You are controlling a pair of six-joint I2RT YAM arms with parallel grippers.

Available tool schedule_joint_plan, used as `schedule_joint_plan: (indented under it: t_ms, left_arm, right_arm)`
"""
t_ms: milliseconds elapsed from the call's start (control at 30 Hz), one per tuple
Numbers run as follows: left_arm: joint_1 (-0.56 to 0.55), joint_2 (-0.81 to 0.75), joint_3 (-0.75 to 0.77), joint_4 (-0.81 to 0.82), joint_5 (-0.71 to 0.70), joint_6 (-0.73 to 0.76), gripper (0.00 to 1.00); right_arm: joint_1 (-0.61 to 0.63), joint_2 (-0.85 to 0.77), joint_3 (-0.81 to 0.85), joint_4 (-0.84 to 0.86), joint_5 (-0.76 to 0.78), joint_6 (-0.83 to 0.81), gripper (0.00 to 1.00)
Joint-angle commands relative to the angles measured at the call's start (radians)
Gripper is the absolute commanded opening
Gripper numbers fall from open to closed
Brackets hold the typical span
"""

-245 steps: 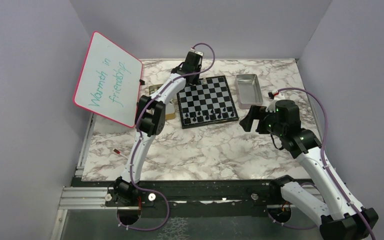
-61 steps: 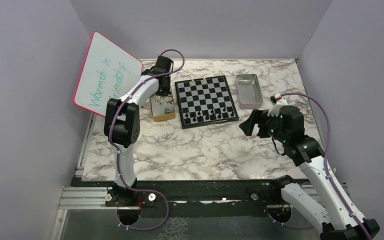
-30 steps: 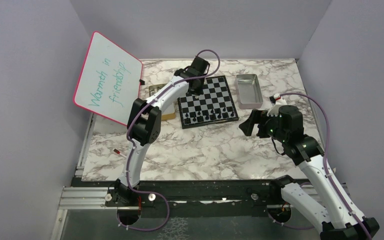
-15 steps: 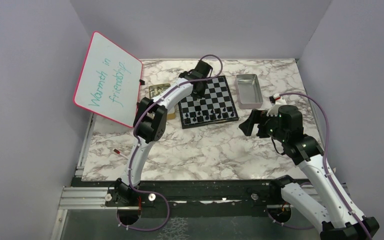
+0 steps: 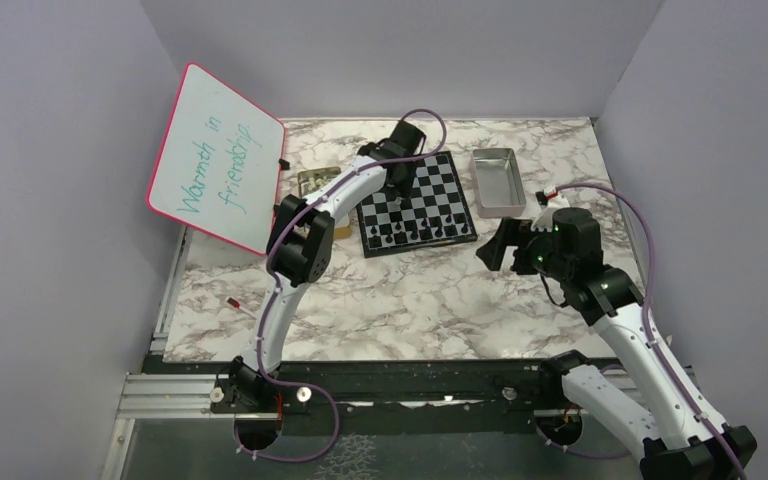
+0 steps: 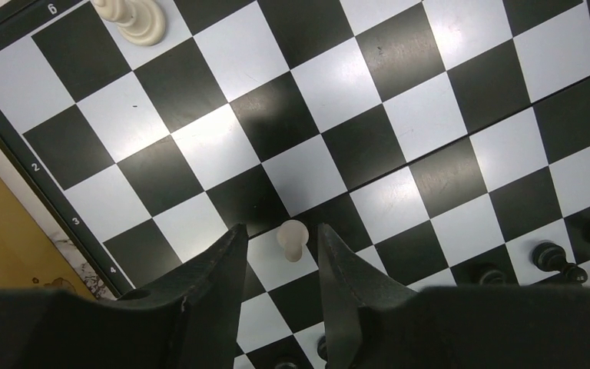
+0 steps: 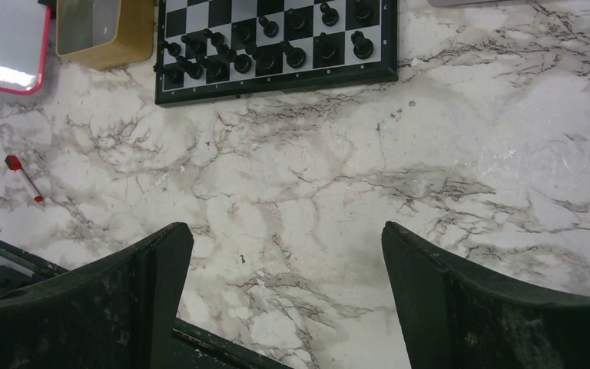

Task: Set up the chess pieces on the board
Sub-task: Place the chess piece on the chessboard, then pick up the chess piece from the chessboard.

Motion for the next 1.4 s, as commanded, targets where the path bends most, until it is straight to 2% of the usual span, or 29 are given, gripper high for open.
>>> schedule_joint_plan:
  t_ms: [0, 167, 367, 467, 567, 633, 767, 933, 1100, 1367]
  left_arm:
    - [0.008, -0.113, 0.004, -0.002, 0.005, -0.006, 0.42]
    - [0.069, -0.242, -0.079, 0.017, 0.121, -0.047, 0.51]
    - [0.186, -0.472, -0.316, 0.106, 0.266, -0.084, 0.63]
    - [0.226, -0.617, -0.441, 0.138, 0.277, -0.079, 0.74]
    - [0.244, -0.75, -0.576, 0.176, 0.265, -0.063, 0.8]
    - [0.248, -0.836, -0.665, 0.2, 0.255, -0.049, 0.84]
    - [0.248, -0.999, -0.861, 0.256, 0.254, -0.05, 0.99]
    - [0.248, -1.149, -1.038, 0.278, 0.228, -0.002, 0.99]
    - [0.247, -1.255, -1.173, 0.311, 0.148, 0.036, 0.99]
    - [0.243, -1.378, -1.217, 0.323, 0.08, 0.048, 0.99]
  right_arm:
    - [-0.001, 0.037, 0.038, 0.026, -0.03, 0.033, 0.98]
    - [-0.001, 0.11, 0.062, 0.067, -0.072, 0.063, 0.9]
    - [-0.001, 0.241, 0.116, 0.133, -0.103, 0.083, 0.77]
    - [0.001, 0.321, 0.151, 0.173, -0.104, 0.091, 0.71]
    - [0.016, 0.402, 0.187, 0.223, -0.101, 0.101, 0.68]
    - [0.043, 0.456, 0.219, 0.251, -0.09, 0.1, 0.64]
    - [0.119, 0.585, 0.292, 0.301, -0.038, 0.08, 0.61]
    - [0.2, 0.777, 0.435, 0.321, 0.051, 0.013, 0.59]
    - [0.237, 0.948, 0.536, 0.375, 0.111, -0.062, 0.51]
    - [0.276, 1.159, 0.669, 0.414, 0.204, -0.138, 0.37]
